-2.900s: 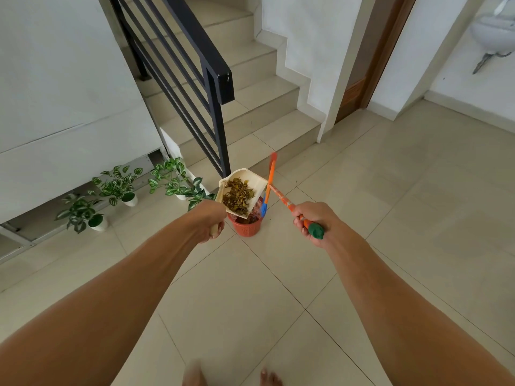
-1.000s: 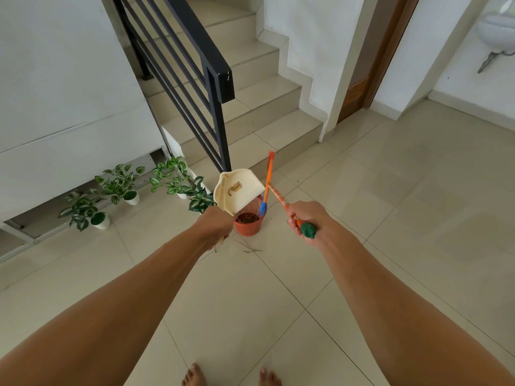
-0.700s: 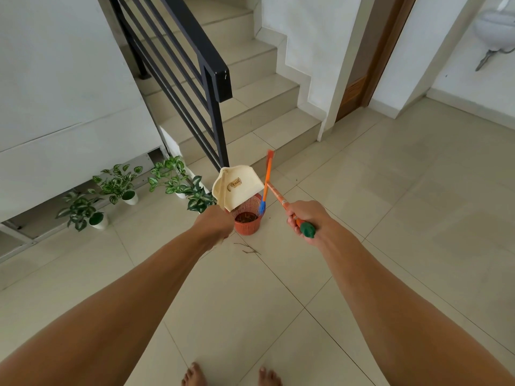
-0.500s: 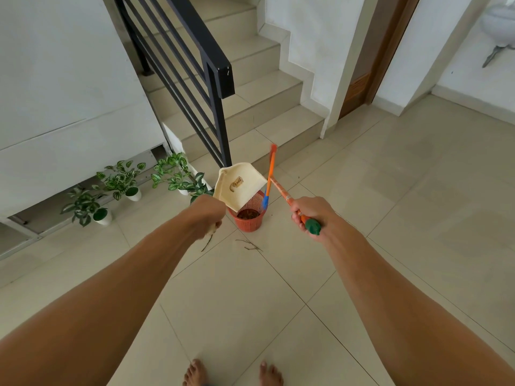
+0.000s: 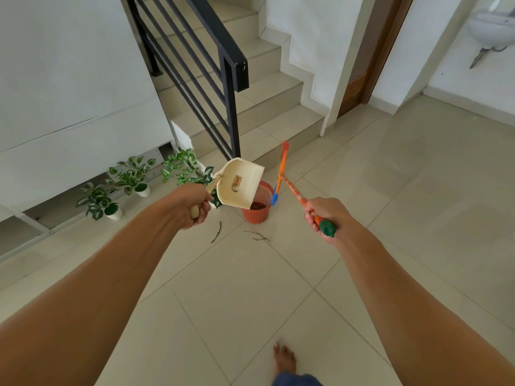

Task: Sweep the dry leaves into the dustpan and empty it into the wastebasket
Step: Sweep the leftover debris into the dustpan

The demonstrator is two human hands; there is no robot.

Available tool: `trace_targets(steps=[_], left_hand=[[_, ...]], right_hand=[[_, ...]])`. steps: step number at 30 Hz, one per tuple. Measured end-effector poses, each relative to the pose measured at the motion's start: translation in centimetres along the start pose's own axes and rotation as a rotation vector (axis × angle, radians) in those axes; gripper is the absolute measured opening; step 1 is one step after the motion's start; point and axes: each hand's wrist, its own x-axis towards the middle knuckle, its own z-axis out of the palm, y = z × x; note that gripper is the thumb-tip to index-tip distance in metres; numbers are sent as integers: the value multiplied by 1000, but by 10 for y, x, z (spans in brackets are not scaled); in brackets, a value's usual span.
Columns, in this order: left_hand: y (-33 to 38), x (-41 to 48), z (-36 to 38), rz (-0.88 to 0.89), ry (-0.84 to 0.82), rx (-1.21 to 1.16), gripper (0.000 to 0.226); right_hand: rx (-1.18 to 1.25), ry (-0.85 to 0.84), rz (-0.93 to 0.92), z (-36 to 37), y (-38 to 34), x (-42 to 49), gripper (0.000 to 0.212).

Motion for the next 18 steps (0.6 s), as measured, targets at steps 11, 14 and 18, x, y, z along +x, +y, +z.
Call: trace_targets(steps=[11, 14, 18], left_hand=[[-124, -45, -108, -97, -15, -158, 10], [-154, -47, -123, -139, -4, -194, 10], [-192, -39, -141, -216, 19, -252, 11]], right_hand=[[-50, 43, 97, 57, 124, -99, 18], [-73, 12, 129, 72, 150, -112, 11], [-133, -57, 180, 91, 175, -113, 12]])
